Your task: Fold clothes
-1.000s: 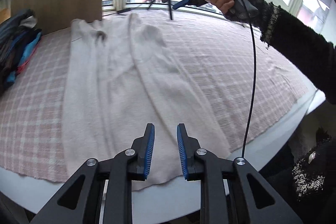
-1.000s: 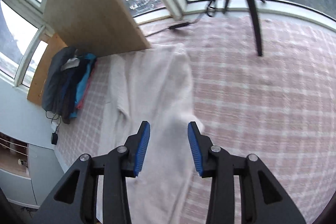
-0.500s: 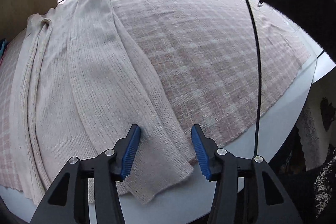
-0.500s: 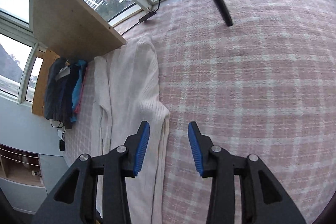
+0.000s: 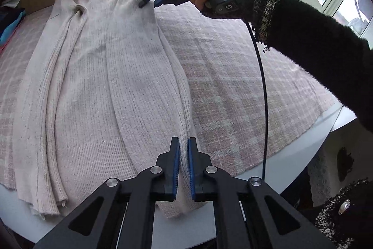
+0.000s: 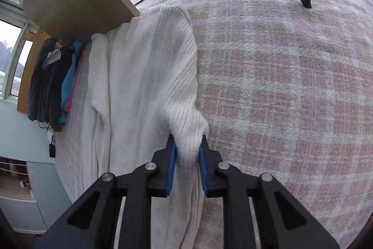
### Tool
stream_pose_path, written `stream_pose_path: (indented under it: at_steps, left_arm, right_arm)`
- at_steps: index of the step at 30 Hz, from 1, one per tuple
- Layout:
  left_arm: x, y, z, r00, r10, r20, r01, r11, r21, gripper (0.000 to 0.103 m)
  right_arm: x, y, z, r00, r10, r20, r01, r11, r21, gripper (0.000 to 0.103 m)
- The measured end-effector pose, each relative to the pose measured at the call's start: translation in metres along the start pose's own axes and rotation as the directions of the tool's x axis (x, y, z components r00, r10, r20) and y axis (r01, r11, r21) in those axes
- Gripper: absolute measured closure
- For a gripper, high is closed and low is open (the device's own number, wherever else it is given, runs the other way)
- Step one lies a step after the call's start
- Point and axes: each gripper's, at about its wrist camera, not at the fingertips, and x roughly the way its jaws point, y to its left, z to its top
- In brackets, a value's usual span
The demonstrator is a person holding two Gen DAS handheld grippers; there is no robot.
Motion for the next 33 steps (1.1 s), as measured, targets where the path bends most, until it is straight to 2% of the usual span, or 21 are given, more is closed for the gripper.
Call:
stream_pose_path:
  at_steps: [4,9,12,15,17,20,21,22,23,24,26,28,30,33]
  left_arm:
    - [-0.013,0.011,-0.002,0.999,-0.034,0.041,0.036,0.998,-0.055,0.097]
    - [-0.034,0.035,-0.016,0.996,0.002,0.089,0.010,0.990,-0.139,0.097]
    - [-0.038,0.056,-0.026,0.995,0.043,0.091,-0.023,0.978,-0.206,0.097]
    - [-0.041,0.078,-0.036,0.993,0.085,0.087,-0.058,0.960,-0.274,0.097]
    - [-0.042,0.091,-0.042,0.990,0.112,0.083,-0.080,0.945,-0.316,0.097]
    - [-0.040,0.098,-0.049,0.990,0.125,0.068,-0.096,0.939,-0.330,0.097]
    - [-0.039,0.097,-0.051,0.990,0.128,0.064,-0.101,0.940,-0.327,0.097]
    - [-0.039,0.097,-0.052,0.990,0.128,0.067,-0.100,0.941,-0.324,0.097]
    - [-0.040,0.096,-0.052,0.989,0.128,0.069,-0.100,0.942,-0.321,0.097]
    - [-0.040,0.095,-0.053,0.989,0.128,0.073,-0.098,0.943,-0.317,0.097]
    - [-0.042,0.093,-0.053,0.990,0.124,0.074,-0.095,0.945,-0.312,0.097]
    - [-0.044,0.093,-0.053,0.991,0.124,0.053,-0.102,0.945,-0.310,0.096]
    - [-0.054,0.093,-0.056,0.991,0.125,0.047,-0.104,0.945,-0.310,0.097]
    - [-0.075,0.090,-0.059,0.988,0.134,0.080,-0.106,0.953,-0.285,0.097]
  right_arm:
    - [-0.015,0.022,0.002,0.998,-0.017,0.053,0.018,1.000,-0.014,0.089]
    - [-0.017,0.078,0.005,0.995,-0.056,0.080,0.065,0.992,-0.109,0.090]
    - [0.002,0.119,0.008,0.989,-0.124,0.082,0.137,0.973,-0.187,0.090]
    - [0.033,0.148,0.009,0.985,-0.167,0.051,0.175,0.959,-0.224,0.090]
    - [0.054,0.163,0.007,0.979,-0.202,0.037,0.205,0.946,-0.250,0.090]
    - [0.080,0.175,0.003,0.965,-0.262,0.034,0.261,0.927,-0.269,0.089]
    - [0.085,0.179,0.002,0.960,-0.277,0.035,0.276,0.920,-0.279,0.086]
    - [0.086,0.182,0.002,0.961,-0.277,0.022,0.270,0.915,-0.299,0.078]
    - [0.086,0.184,0.002,0.963,-0.268,0.006,0.256,0.913,-0.318,0.069]
    - [0.077,0.183,0.002,0.974,-0.224,-0.013,0.208,0.923,-0.324,0.067]
    - [0.043,0.167,0.003,0.996,-0.087,0.008,0.086,0.956,-0.279,0.067]
    - [0.008,0.150,0.003,0.998,0.040,0.042,-0.029,0.972,-0.235,0.067]
    - [-0.022,0.119,0.003,0.992,0.048,0.119,-0.027,0.985,-0.173,0.067]
    - [-0.047,0.077,0.007,0.986,0.043,0.162,-0.022,0.991,-0.129,0.067]
